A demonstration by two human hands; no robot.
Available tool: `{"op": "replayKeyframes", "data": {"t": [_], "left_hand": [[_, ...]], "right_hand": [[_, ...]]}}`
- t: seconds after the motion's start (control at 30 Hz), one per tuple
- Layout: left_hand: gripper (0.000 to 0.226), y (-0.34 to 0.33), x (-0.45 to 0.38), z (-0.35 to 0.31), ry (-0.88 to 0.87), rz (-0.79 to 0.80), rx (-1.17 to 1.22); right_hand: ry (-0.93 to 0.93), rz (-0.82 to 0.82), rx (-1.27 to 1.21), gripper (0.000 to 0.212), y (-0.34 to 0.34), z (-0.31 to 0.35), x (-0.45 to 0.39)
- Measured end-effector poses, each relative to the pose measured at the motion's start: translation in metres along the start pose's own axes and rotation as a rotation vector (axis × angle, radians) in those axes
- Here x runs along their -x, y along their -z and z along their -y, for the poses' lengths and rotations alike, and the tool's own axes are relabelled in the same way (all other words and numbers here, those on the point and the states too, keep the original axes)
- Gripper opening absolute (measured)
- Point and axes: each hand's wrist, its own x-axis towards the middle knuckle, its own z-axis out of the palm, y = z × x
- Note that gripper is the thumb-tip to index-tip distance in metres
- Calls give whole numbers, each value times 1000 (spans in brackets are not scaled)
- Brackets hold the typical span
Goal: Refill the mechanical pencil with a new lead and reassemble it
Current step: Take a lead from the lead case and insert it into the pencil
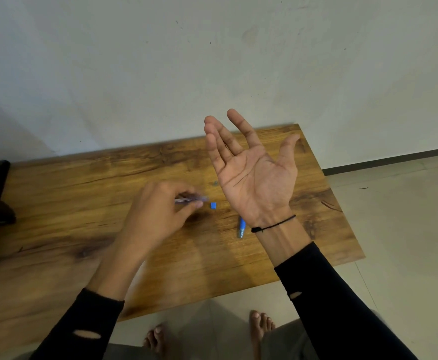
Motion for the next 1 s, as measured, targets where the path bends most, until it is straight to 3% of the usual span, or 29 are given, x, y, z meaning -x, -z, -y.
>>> {"op": "replayKeyframes", "data": {"t": [0.17,0.37,0.47,0.57,0.7,0.83,1.0], "left_hand": [[10,-22,-2,4,134,-120,-168],[20,-28,-5,5,197,-101,-156],[19,-24,-6,-2,223,-271,-131],[10,-16,-6,-22,69,-464,130],[9,-23,2,-52,-166,-422,430],[19,-27,3,-54,-223,-381,403],[9,-30,1,-52,-268,-384,355]], "right_hand": [[-9,12,20,109,1,-1,0],[-5,5,36,108,2,2,1],[-3,2,45,108,3,3,1],[-3,-9,59,109,5,3,0],[4,-21,51,109,8,4,-1],[17,-47,57,107,8,8,-1],[6,-34,124,108,4,4,1]]}}
